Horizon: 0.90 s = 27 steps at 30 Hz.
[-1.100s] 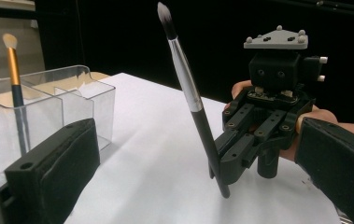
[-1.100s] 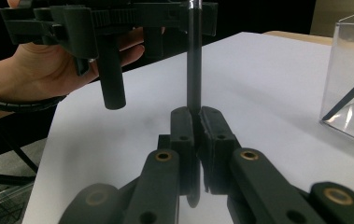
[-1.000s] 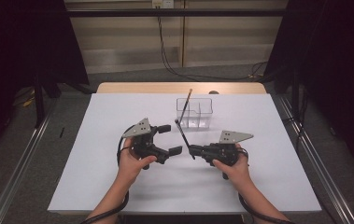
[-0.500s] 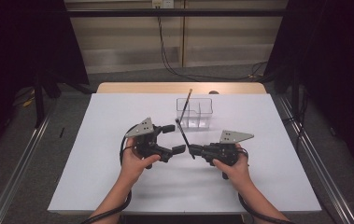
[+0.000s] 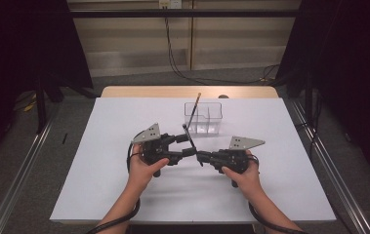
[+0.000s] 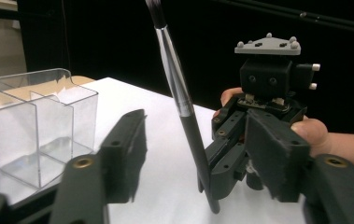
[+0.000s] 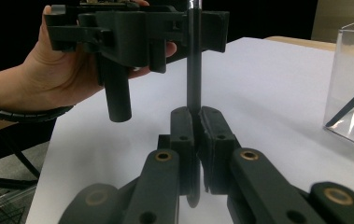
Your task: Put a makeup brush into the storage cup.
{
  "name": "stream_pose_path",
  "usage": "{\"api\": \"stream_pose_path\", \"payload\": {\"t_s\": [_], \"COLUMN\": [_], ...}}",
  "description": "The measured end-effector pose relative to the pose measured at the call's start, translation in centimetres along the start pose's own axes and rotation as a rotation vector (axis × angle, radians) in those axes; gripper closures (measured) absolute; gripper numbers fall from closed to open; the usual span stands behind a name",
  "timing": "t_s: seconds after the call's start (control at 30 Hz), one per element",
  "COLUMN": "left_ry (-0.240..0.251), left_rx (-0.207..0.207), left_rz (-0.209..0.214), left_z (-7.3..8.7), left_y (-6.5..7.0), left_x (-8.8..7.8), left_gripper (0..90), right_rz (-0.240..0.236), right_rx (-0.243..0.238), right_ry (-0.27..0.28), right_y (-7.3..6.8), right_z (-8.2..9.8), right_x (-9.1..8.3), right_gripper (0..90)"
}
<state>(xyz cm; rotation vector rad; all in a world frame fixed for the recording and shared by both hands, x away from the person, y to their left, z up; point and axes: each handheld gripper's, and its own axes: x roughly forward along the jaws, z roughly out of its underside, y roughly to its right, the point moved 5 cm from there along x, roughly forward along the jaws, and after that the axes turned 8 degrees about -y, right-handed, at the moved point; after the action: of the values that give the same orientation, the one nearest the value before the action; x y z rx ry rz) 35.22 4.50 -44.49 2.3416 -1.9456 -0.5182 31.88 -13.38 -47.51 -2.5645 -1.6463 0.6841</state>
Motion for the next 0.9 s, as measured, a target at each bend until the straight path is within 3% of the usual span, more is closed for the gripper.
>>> {"api": "stream_pose_path", "payload": {"t_s": [0.4,0.7,0.9], "left_ry": [0.058,0.07,0.066], "left_rx": [-0.035,-0.052,-0.058], "left_rz": [0.014,0.012,0.024], "left_z": [0.18,0.3,0.28], "left_y": [0.12,0.03,0.18], "left_x": [0.23,0.28,0.39], "left_gripper": [67.7,79.9,82.4], "right_rz": [-0.002,-0.007,-0.011], "right_rx": [0.0,-0.006,-0.009], "right_ry": [0.007,0.006,0.003], "right_y": [-0.07,-0.21,-0.27], "right_z": [-0.07,-0.06,0.02], "right_x": [0.01,0.15,0.31], "right_gripper": [84.6,84.5,84.4]}}
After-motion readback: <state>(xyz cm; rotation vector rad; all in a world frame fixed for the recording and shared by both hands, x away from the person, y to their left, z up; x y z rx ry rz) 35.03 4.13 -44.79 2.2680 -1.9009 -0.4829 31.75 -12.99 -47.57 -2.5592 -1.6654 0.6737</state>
